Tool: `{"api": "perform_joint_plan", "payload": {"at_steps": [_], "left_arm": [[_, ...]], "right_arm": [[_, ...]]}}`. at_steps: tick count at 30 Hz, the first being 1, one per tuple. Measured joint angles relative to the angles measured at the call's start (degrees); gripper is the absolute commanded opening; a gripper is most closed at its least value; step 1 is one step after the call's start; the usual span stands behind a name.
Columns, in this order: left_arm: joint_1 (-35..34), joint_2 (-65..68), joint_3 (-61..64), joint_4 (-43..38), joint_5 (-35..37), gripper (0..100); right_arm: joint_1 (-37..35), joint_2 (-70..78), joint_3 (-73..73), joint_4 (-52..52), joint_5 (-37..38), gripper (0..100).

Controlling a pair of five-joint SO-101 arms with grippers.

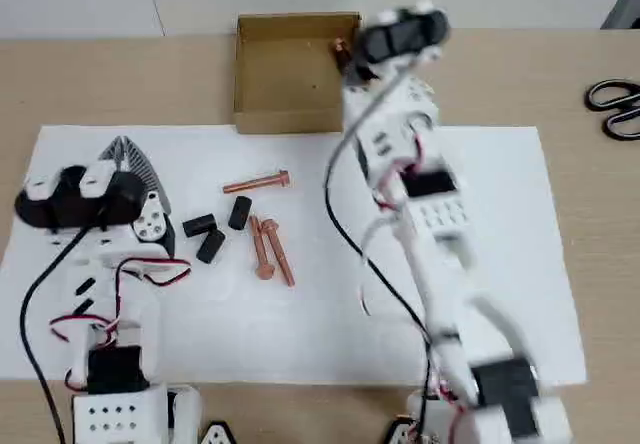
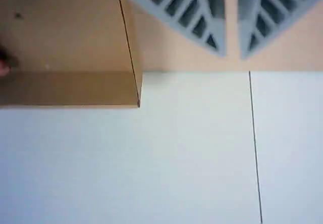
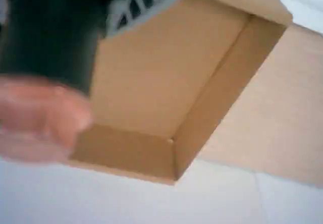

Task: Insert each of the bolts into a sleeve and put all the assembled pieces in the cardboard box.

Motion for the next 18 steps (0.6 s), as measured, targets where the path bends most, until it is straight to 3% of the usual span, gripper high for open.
{"api": "perform_joint_plan", "payload": {"at_steps": [12, 18], "left_arm": [[0.0, -21.63, 14.15, 0.0, 0.0, 1], [-0.09, -22.51, 14.33, 0.0, 0.0, 1]], "right_arm": [[-2.81, 49.32, -49.76, -0.35, -5.89, 0.4], [-3.25, 72.0, -77.71, 1.14, -5.89, 0.5]]}}
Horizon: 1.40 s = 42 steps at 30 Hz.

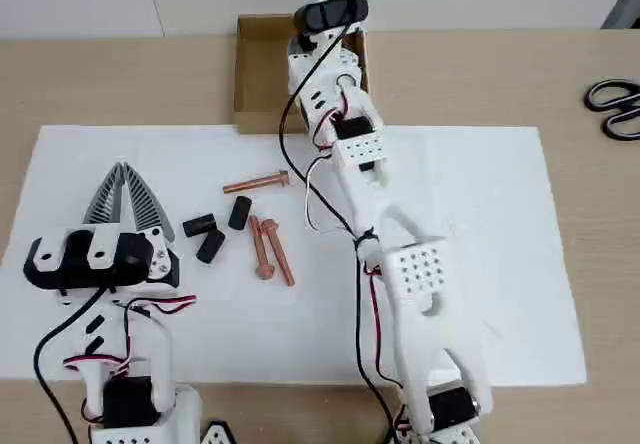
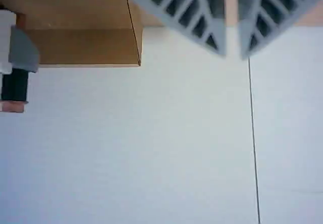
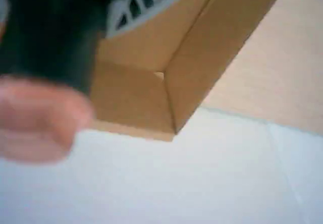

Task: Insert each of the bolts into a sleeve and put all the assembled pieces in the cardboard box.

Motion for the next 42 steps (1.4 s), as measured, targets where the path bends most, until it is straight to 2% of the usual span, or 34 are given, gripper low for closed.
{"api": "perform_joint_plan", "payload": {"at_steps": [7, 13, 23, 26, 31, 34, 38, 42], "left_arm": [[0.0, 0.0, 0.0, 0.0, 0.0, 1], [0.0, 0.0, 0.53, 0.0, 0.0, 1], [0.0, 0.0, 0.7, 0.0, 0.0, 1], [0.0, 0.0, 2.37, 0.0, 0.0, 1], [-0.44, 0.0, 4.31, 0.0, 0.0, 1], [-4.22, 0.0, 4.31, 0.0, 0.0, 1], [-13.89, 0.0, 4.66, 0.0, 0.0, 1], [-23.03, 0.0, 6.42, 0.0, 0.26, 1]], "right_arm": [[-0.88, 14.42, -19.96, 9.41, 0.0, 2.2], [-0.79, 15.03, -23.03, 15.91, 0.0, 20.7], [-0.88, 14.51, -24.53, 21.98, 0.0, 20.9], [-0.88, 11.78, -24.53, 28.57, -0.26, 20.9], [-1.23, 0.7, -24.62, 45.54, -0.26, 20.9], [-2.55, -5.1, -24.62, 55.38, -0.35, 20.9], [-5.01, -9.85, -24.62, 65.76, -1.23, 20.9], [-9.58, -10.99, -24.62, 75.6, -7.91, 20.9]]}}
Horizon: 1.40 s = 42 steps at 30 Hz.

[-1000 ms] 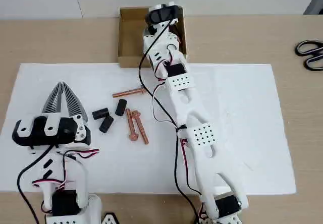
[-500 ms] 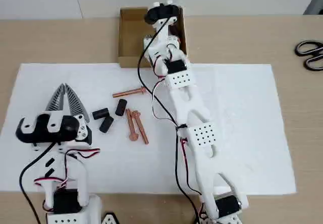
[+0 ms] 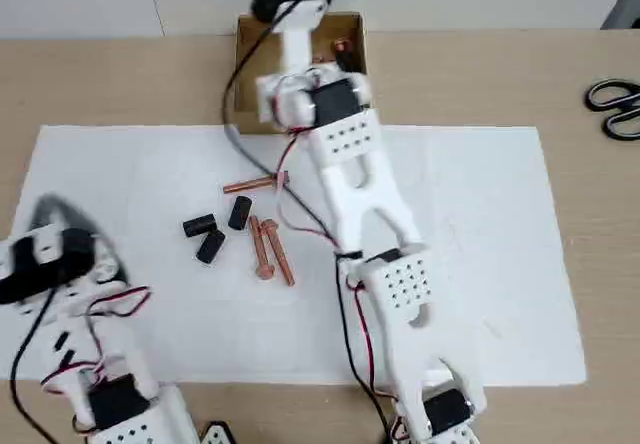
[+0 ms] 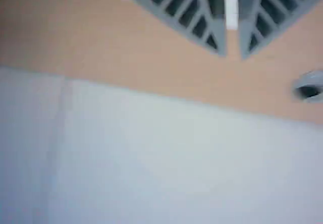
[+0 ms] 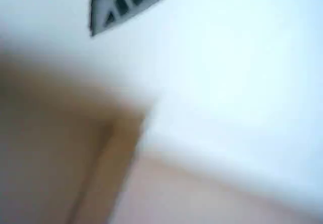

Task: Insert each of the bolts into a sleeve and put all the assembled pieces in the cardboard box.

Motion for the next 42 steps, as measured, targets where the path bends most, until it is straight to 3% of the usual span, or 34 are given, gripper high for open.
{"api": "perform_joint_plan", "payload": {"at_steps": [5, 18, 42], "left_arm": [[-5.71, 0.0, 2.37, 0.0, -0.26, 1], [-11.6, 0.0, 2.46, 0.0, -0.26, 1], [-11.6, 0.0, 2.46, 0.0, -0.26, 1]], "right_arm": [[-3.43, 0.0, 0.0, 7.56, -11.34, 21.1], [-14.24, 0.7, 0.35, 9.76, -25.23, 21.0], [-17.93, 7.56, 2.29, 10.2, -27.08, 20.9]]}}
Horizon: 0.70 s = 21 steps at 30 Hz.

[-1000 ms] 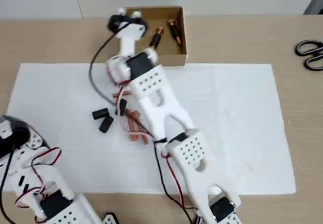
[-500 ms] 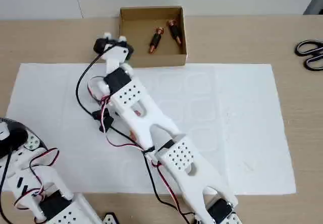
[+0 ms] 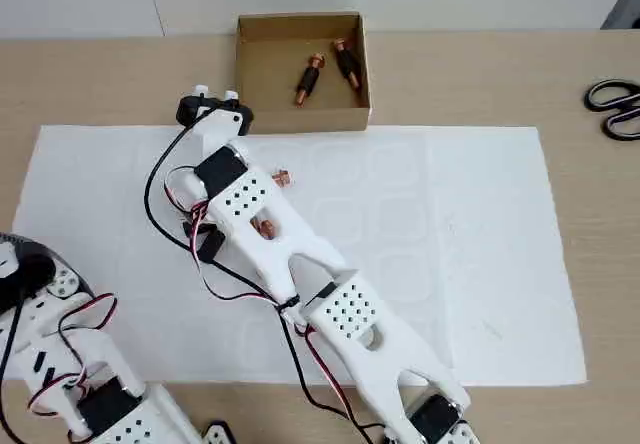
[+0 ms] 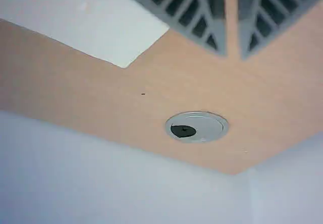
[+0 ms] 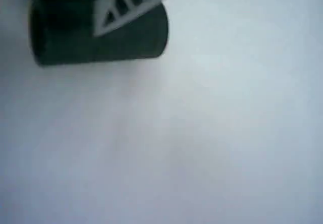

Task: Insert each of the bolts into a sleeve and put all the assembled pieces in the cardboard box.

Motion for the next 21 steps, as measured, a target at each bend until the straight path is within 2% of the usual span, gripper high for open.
{"api": "perform_joint_plan", "payload": {"at_steps": [21], "left_arm": [[0.0, 0.0, 0.0, 0.0, 0.0, 1]], "right_arm": [[4.48, 1.93, 0.09, 0.0, 0.09, 20.8]]}}
